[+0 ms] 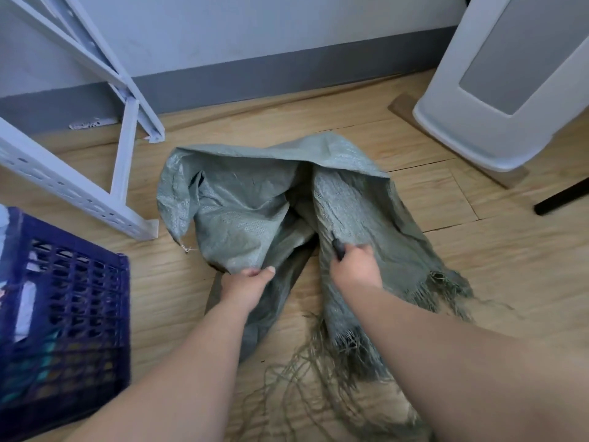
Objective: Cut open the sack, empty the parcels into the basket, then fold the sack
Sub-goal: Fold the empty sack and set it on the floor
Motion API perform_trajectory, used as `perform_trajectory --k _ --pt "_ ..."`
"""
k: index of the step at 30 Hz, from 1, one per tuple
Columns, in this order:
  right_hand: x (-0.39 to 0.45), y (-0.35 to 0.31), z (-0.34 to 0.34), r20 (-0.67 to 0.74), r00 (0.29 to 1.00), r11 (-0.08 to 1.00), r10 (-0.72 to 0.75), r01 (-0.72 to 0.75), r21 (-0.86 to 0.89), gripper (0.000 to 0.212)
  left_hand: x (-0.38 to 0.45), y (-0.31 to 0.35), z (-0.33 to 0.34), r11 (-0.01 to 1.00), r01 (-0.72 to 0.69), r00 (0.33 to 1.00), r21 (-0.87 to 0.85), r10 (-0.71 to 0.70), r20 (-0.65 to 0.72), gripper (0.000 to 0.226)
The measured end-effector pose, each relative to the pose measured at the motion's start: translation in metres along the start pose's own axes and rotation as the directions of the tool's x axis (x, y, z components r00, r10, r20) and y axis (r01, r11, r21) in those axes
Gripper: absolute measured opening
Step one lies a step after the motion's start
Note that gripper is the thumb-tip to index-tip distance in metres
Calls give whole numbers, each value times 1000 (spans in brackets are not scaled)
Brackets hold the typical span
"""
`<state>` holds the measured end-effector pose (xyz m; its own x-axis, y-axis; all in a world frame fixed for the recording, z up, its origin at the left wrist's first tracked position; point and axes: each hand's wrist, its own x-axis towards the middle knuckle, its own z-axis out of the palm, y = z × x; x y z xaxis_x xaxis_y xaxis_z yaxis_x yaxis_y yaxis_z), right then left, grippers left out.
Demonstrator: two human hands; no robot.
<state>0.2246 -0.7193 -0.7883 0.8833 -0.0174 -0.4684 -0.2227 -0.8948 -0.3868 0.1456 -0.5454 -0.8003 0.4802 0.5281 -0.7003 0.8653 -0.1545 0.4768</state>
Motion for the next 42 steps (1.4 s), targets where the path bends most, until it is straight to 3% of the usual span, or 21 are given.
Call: perform_trajectory --k 2,5,7,9,11,13,15,18,21,24,26,28,30,32,34,37,39,42 --pt "3 5 18 216 976 994 -6 30 -108 37 0 -16 8 991 42 992 130 -56 113 61" --pt "13 16 16 403 908 981 117 -42 -190 37 -6 -24 4 997 18 990 80 -29 137 53" --pt "29 17 -8 302 948 949 96 5 -316 37 0 -19 -6 999 -33 999 21 33 1 50" --pt "49 10 -44 58 998 948 24 -4 -320 38 8 -4 -19 993 -91 984 73 101 -147 55" --pt "74 -7 -85 -233 967 959 -100 31 -282 41 14 17 -30 981 -112 944 157 154 -292 62" --pt "100 -30 -121 -409 906 983 -109 39 -177 47 12 35 -34 966 -110 910 234 192 -367 62" --pt "115 -54 -149 -420 884 961 -206 103 -255 51 8 48 -31 938 -123 902 324 242 -357 57" --pt "130 -63 -155 -295 888 902 -352 237 -361 43 5 54 -18 907 -153 920 393 276 -280 55" --pt "128 -43 -128 -205 878 838 -432 307 -452 32 2 50 -18 899 -119 922 422 258 -290 53" --pt "107 -22 -88 -203 798 743 -567 390 -544 29 -3 43 -26 893 -58 904 446 236 -357 52" --pt "87 -17 -54 35 752 637 -658 580 -508 29 -9 46 -29 892 -45 904 451 228 -362 54" --pt "66 -9 -16 407 710 618 -575 703 -352 34 -14 52 -30 874 -43 898 484 247 -365 56" --pt "49 6 21 664 609 634 -434 730 -255 36 -17 59 -30 850 -52 887 524 280 -366 57" --pt "41 16 39 798 507 553 -327 787 -273 42 -20 64 -29 825 -47 884 563 296 -361 58" --pt "40 19 42 847 468 529 -250 799 -285 49 -22 65 -24 810 -41 884 585 302 -357 61" --pt "59 25 45 861 497 549 -106 752 -366 51 -26 56 -13 798 -37 889 601 301 -345 64" --pt "80 36 50 788 614 565 -48 667 -485 52 -28 47 -10 784 -19 894 621 291 -340 67" --pt "123 48 24 542 837 531 -78 494 -688 56 -25 34 -15 777 -12 892 629 293 -345 68"
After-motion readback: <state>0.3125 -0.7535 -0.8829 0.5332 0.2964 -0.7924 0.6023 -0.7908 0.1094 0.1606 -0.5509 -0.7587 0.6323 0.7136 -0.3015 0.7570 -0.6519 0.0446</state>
